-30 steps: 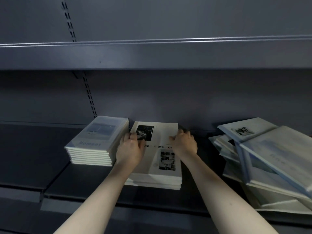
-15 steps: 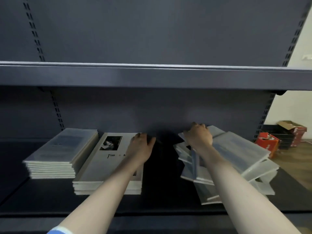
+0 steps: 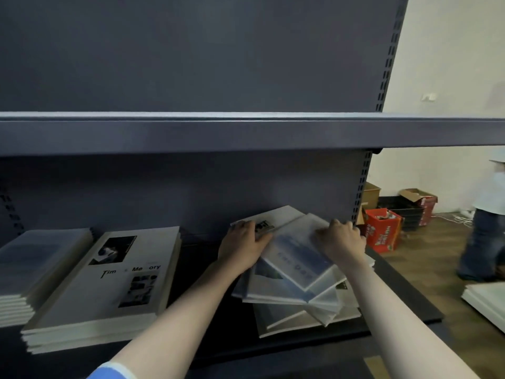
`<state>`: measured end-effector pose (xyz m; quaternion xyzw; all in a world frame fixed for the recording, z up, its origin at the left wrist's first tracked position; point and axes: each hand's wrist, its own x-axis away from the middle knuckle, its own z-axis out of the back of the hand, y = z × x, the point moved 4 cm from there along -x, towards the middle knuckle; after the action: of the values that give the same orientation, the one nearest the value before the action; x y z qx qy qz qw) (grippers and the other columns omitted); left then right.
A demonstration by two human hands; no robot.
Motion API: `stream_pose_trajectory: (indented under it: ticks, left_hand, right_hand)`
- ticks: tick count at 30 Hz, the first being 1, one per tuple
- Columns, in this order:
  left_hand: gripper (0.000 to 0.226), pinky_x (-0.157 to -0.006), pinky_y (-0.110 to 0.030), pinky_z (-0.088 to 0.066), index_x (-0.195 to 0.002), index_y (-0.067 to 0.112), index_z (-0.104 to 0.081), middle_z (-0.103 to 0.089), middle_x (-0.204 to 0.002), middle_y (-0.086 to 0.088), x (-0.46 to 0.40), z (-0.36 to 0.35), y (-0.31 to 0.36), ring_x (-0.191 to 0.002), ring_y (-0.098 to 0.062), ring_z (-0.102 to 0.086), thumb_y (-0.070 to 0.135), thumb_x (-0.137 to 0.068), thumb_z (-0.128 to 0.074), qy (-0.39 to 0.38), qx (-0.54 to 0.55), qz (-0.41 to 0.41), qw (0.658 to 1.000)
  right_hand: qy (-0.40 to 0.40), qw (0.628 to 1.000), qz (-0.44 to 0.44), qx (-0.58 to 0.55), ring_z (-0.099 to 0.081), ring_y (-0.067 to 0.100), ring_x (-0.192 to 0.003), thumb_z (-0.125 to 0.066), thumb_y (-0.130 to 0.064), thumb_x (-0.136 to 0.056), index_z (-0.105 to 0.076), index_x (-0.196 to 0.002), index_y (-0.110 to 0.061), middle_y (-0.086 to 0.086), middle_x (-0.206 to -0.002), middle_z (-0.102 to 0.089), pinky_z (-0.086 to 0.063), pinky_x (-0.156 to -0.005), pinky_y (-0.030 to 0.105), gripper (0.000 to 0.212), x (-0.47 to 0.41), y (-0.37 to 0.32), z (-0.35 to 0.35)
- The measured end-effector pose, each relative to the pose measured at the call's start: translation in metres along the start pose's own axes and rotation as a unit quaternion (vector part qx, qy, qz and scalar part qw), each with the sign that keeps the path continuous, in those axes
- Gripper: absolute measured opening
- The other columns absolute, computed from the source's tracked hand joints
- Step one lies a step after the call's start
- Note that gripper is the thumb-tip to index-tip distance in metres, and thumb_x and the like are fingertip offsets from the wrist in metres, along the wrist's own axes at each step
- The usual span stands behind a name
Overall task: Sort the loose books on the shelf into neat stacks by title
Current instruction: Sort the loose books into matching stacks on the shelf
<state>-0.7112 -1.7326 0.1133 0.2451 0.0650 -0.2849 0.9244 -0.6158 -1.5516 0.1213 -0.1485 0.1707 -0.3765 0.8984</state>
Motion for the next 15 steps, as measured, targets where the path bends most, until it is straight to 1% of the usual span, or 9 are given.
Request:
stream_pose_trajectory:
  ticks: [2, 4, 6, 8, 12, 15]
  left_hand:
    - [0.06, -0.102, -0.036, -0.039, -0.129, 0.009, -0.048, -0.049, -0.137, -0.011, -0.002, -0.007, 0.009, -0.128, -0.028, -0.043, 0.054, -0.09, -0.046, -0.019, -0.02, 0.002, 1.0]
    - [0.064, -0.102, -0.039, -0.039, -0.13, 0.011, -0.047, -0.048, -0.137, -0.01, -0.004, -0.014, 0.014, -0.128, -0.028, -0.042, 0.058, -0.088, -0.047, -0.039, -0.039, 0.014, 0.998]
    - [0.064, -0.101, -0.04, -0.04, -0.128, 0.012, -0.05, -0.048, -0.135, -0.008, -0.006, -0.017, 0.019, -0.126, -0.028, -0.042, 0.06, -0.086, -0.047, -0.034, -0.063, 0.015, 0.997]
    - [0.062, -0.098, -0.041, -0.041, -0.126, 0.013, -0.052, -0.049, -0.132, -0.007, -0.008, -0.017, 0.023, -0.122, -0.028, -0.044, 0.06, -0.086, -0.048, -0.028, -0.08, 0.012, 0.996]
    - [0.068, -0.095, -0.043, -0.046, -0.124, 0.012, -0.052, -0.052, -0.127, -0.008, -0.014, -0.02, 0.022, -0.116, -0.028, -0.05, 0.064, -0.081, -0.052, -0.051, -0.079, 0.031, 0.995]
    - [0.077, -0.095, -0.041, -0.046, -0.125, 0.009, -0.049, -0.053, -0.129, -0.007, -0.016, -0.019, 0.02, -0.116, -0.026, -0.053, 0.067, -0.075, -0.059, -0.084, -0.041, 0.064, 0.994]
  right_hand:
    - [0.01, 1.0, -0.019, -0.001, -0.042, 0.036, -0.124, -0.043, -0.039, -0.094, -0.049, -0.129, -0.007, 0.018, -0.132, -0.047, -0.033, -0.102, 0.042, 0.048, -0.003, 0.016, 0.001]
    - [0.014, 0.999, -0.042, -0.007, -0.043, 0.035, -0.124, -0.042, -0.049, -0.094, -0.048, -0.131, -0.006, 0.018, -0.132, -0.047, -0.034, -0.101, 0.042, 0.057, -0.006, 0.033, 0.0]
    - [0.011, 0.998, -0.056, -0.029, -0.045, 0.036, -0.123, -0.04, -0.061, -0.092, -0.047, -0.131, -0.004, 0.019, -0.132, -0.048, -0.037, -0.1, 0.042, 0.07, -0.008, 0.044, -0.005]
    - [0.012, 0.997, -0.059, -0.049, -0.047, 0.035, -0.121, -0.039, -0.065, -0.09, -0.048, -0.129, -0.002, 0.019, -0.13, -0.051, -0.039, -0.099, 0.042, 0.074, -0.009, 0.049, -0.008]
    - [0.029, 0.998, -0.038, -0.046, -0.047, 0.037, -0.119, -0.043, -0.06, -0.09, -0.052, -0.125, -0.002, 0.021, -0.127, -0.051, -0.039, -0.097, 0.041, 0.068, -0.014, 0.047, -0.007]
    - [0.063, 0.996, -0.006, -0.059, -0.046, 0.038, -0.115, -0.052, -0.049, -0.09, -0.053, -0.119, -0.004, 0.022, -0.123, -0.052, -0.038, -0.093, 0.041, 0.054, -0.015, 0.041, 0.002]
